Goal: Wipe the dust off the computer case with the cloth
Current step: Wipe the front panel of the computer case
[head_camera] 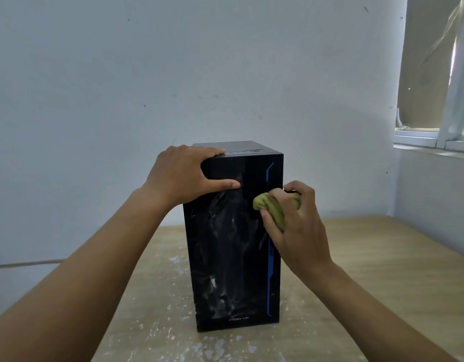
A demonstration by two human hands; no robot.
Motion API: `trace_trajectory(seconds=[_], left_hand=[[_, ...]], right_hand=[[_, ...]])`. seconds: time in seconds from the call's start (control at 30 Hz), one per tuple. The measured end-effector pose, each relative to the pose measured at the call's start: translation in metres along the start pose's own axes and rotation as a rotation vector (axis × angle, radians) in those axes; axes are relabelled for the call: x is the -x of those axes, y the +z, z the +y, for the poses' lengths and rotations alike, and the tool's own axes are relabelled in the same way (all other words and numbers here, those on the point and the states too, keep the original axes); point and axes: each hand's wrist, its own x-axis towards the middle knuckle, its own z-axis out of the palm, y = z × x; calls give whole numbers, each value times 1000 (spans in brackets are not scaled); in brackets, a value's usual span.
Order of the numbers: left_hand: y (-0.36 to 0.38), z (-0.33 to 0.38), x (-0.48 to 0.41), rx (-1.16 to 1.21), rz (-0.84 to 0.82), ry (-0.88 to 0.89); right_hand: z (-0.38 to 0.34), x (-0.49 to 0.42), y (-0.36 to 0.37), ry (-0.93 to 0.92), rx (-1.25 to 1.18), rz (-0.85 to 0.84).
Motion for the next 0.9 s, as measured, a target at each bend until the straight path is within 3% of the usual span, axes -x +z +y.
trace_trajectory(seconds=[0.23,0.47,0.57,0.73,0.9], left_hand=[[3,-4,-2,10,-18,0],[0,-15,0,204,-22,17],[5,-17,4,231,14,8],[8,-16,6,266,59,3],[8,-14,7,311,77,-7]], right_hand=[[-3,-37,-8,18,55,78],[-7,-52,-19,108,231,-32],[-4,-44,-19,31,290,-36],[7,-18,-19,-76,175,-75],[-10,-37,-26,53,39,-72]])
